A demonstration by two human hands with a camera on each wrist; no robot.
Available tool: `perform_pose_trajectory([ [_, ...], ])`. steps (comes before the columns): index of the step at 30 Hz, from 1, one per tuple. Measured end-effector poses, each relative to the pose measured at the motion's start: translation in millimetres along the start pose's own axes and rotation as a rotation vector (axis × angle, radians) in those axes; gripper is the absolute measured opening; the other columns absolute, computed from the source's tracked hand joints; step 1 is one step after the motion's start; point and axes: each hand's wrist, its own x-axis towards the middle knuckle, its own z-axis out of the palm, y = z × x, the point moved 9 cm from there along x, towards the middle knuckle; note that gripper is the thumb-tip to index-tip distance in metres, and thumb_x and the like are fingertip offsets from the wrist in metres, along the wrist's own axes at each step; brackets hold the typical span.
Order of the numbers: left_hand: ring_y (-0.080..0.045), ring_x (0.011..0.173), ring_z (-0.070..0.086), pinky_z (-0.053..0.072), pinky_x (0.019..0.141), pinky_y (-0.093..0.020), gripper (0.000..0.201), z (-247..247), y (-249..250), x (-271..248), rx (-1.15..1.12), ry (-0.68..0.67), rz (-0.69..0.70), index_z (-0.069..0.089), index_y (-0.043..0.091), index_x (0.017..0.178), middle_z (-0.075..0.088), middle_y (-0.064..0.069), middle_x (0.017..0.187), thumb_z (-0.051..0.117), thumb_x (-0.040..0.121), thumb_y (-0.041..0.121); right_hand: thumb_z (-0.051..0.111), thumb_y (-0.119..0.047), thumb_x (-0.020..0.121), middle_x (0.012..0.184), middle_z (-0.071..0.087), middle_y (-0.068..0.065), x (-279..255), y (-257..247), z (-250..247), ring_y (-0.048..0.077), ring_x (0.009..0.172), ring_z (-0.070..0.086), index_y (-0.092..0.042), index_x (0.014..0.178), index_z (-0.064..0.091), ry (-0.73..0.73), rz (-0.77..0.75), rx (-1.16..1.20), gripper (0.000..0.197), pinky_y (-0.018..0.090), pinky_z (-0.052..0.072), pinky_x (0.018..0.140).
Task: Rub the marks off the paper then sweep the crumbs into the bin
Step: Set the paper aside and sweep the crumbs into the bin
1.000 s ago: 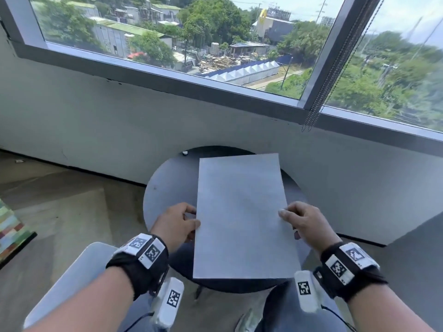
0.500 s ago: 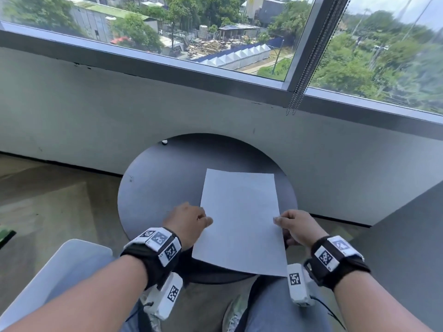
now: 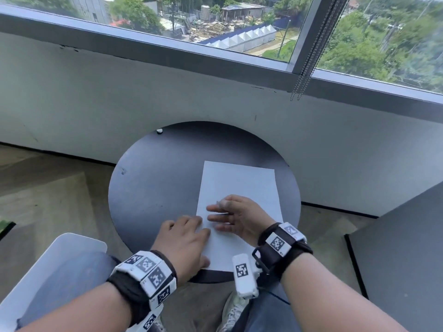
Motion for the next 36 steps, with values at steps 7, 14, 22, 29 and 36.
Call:
perform_pose_trajectory([
  [7,-0.022,0.111,0.063,0.048,0.084,-0.049,0.063,0.7,-2.6,-8.5,-0.07,0.025,-0.005,0.072,0.03,0.105,0.066,0.001,0.117,0.04,0.063,0.064,0.052,-0.013,0.099,0.107,0.067,0.015,24.6,-23.3,-78.6,0.03,0.093,0.07,-0.011,0.092,0.058,0.382,-0.128,0.459,0.01,0.034,0.058,0.074],
  [14,-0.024,0.131,0.052,0.042,0.097,-0.049,0.066,2.5,2.2,-6.2,-0.044,0.019,-0.014,0.066,0.027,0.122,0.057,-0.003,0.135,0.04,0.072,0.062,0.056,-0.015,0.097,0.122,0.067,0.014,-20.0,-45.4,-106.5,0.032,0.105,0.068,-0.013,0.099,0.059,0.45,-0.273,0.448,0.004,0.043,0.056,0.085],
  [22,-0.019,0.152,0.013,0.014,0.117,-0.045,0.065,0.4,1.9,-8.1,-0.038,0.016,-0.017,0.034,0.03,0.15,0.02,0.0,0.161,0.043,0.093,0.061,0.055,-0.016,0.098,0.138,0.06,0.022,-13.2,0.8,-94.6,0.035,0.104,0.071,-0.013,0.093,0.058,0.308,-0.067,0.499,0.007,0.038,0.062,0.075],
  [29,-0.021,0.11,0.05,0.048,0.082,-0.046,0.056,8.2,-3.4,-12.0,-0.046,0.079,-0.043,0.073,0.028,0.094,0.067,-0.002,0.108,0.044,0.063,0.065,0.055,-0.016,0.098,0.134,0.063,0.021,-1.9,-29.1,-66.2,0.035,0.108,0.068,-0.013,0.091,0.058,0.27,-0.127,0.432,0.009,0.043,0.055,0.087],
  [36,-0.023,0.099,0.057,0.053,0.072,-0.047,0.056,8.5,-2.2,-17.9,-0.057,0.263,0.005,0.072,0.026,0.087,0.066,-0.003,0.099,0.045,0.059,0.066,0.052,-0.019,0.1,0.123,0.065,0.019,48.7,1.3,-3.7,0.032,0.102,0.071,-0.012,0.09,0.057,0.066,0.04,0.39,0.013,0.036,0.059,0.074],
])
